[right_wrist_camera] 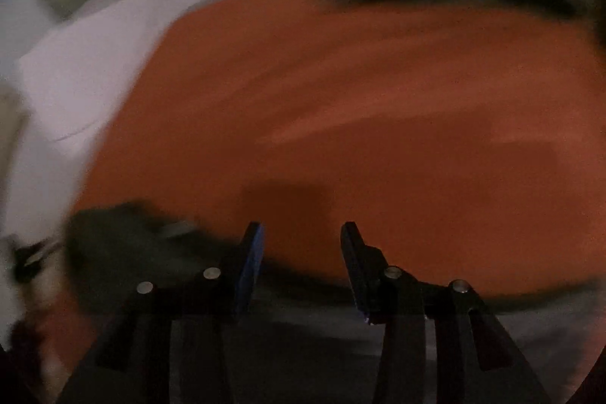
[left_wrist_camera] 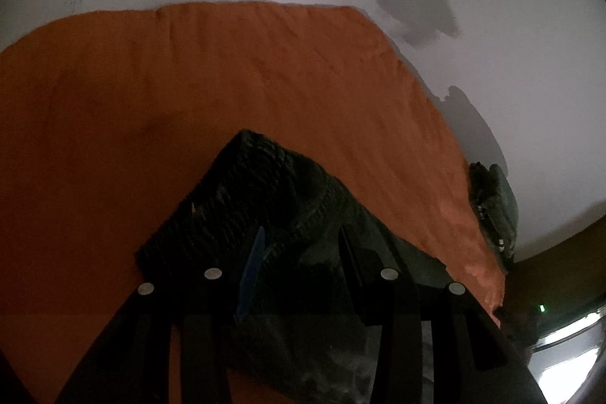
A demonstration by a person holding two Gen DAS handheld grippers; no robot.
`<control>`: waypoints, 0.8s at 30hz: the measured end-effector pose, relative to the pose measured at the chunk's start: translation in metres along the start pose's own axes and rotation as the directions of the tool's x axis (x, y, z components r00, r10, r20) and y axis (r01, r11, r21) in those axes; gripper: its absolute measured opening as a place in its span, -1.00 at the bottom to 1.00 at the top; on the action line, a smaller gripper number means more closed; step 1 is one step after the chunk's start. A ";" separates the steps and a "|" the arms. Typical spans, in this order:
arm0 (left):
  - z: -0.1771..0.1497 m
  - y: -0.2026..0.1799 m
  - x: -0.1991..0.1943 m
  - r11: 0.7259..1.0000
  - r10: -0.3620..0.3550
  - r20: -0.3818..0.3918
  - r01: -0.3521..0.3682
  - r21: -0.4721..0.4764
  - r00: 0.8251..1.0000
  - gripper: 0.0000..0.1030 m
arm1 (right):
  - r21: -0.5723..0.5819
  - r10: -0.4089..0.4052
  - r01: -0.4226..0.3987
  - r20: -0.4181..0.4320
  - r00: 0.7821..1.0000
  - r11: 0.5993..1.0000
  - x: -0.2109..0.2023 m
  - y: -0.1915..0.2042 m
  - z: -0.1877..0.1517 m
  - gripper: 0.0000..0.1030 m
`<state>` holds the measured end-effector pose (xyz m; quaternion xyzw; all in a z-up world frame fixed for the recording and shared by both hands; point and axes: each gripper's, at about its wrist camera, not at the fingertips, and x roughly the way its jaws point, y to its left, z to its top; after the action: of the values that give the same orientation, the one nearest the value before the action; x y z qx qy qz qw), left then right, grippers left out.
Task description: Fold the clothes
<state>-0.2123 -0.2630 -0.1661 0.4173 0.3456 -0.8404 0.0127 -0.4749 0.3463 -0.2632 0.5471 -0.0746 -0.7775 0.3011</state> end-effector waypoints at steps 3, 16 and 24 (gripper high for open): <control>-0.006 -0.002 0.002 1.000 -0.013 -0.013 0.013 0.003 1.000 -0.17 | -0.017 0.182 -0.187 -0.159 0.970 0.982 0.069 0.055 0.012 -0.21; -0.022 -0.008 0.004 0.999 -0.049 -0.100 0.051 0.015 0.994 -0.17 | -0.308 0.116 -0.217 -0.315 0.942 0.926 0.126 0.145 -0.053 -0.21; -0.027 -0.060 0.020 0.985 -0.074 -0.117 0.091 0.149 0.990 -0.17 | -0.292 0.208 -0.251 -0.172 0.963 0.923 0.114 0.179 0.007 -0.21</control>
<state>-0.2252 -0.1956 -0.1571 0.4482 0.2970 -0.8399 -0.0734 -0.4366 0.1377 -0.2727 0.5328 0.0060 -0.6990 0.4770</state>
